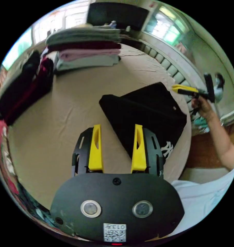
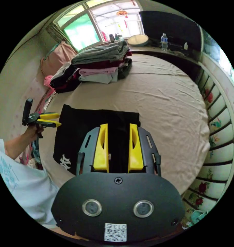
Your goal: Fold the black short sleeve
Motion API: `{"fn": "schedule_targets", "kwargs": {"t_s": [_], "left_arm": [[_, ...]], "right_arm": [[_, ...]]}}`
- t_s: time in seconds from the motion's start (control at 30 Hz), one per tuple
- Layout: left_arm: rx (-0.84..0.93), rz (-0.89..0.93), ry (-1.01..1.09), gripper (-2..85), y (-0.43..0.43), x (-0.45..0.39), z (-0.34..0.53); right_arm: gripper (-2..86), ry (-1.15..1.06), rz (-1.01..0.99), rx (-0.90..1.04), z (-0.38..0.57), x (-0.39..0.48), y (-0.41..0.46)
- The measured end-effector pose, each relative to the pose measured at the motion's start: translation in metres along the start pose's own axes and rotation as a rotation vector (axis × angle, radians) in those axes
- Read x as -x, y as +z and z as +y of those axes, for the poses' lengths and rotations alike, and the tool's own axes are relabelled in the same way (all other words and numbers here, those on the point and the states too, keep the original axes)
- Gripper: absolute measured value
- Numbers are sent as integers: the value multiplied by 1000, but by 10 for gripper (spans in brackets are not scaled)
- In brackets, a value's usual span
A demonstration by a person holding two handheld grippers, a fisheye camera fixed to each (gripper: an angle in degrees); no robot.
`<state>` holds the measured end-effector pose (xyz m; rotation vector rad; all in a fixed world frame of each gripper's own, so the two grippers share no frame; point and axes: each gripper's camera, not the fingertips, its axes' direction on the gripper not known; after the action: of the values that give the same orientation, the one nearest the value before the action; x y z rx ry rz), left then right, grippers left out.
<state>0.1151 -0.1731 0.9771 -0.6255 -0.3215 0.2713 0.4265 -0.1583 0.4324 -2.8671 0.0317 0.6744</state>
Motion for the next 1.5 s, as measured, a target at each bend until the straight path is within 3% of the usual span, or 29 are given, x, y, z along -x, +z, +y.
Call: {"fn": "schedule_targets", "kwargs": {"t_s": [0.1, 0.2, 0.33, 0.5, 0.63, 0.77, 0.87, 0.97, 1.03, 1.13, 1.27, 1.43, 1.5], "left_arm": [[13, 162, -133, 156, 16, 38, -7], [43, 194, -122, 126, 26, 51, -15], [9, 227, -154, 109, 28, 70, -13], [29, 252, -192, 113, 44, 93, -15], [3, 260, -189, 119, 40, 109, -18], [-15, 240, -165, 136, 39, 125, -30], [21, 275, -205, 142, 52, 137, -41], [43, 248, -193, 139, 61, 138, -50], [52, 243, -188, 137, 64, 140, -55], [57, 269, -185, 134, 65, 146, -64], [56, 282, -139, 112, 65, 152, -83], [81, 309, -102, 55, 70, 151, -109], [94, 318, -84, 40, 72, 147, -118]], "right_arm": [[78, -25, -8, 73, -28, 10, 38], [38, -50, 12, 147, -38, 23, 54], [29, -109, 140, 61, -34, 44, 30], [34, -45, 96, 139, -23, 40, 65], [43, 140, -40, 35, -10, 28, 44], [44, 102, 33, -74, -1, 53, 19], [19, -52, 66, -32, -14, 95, 37], [9, -57, 132, 146, -18, 110, 80], [8, 10, 102, 88, -14, 105, 76], [13, 90, 242, -75, 1, 113, 44], [56, -107, -56, -164, 38, 182, 4], [103, -441, -99, -29, 117, 336, 31], [112, -523, -23, 6, 157, 394, 51]]}}
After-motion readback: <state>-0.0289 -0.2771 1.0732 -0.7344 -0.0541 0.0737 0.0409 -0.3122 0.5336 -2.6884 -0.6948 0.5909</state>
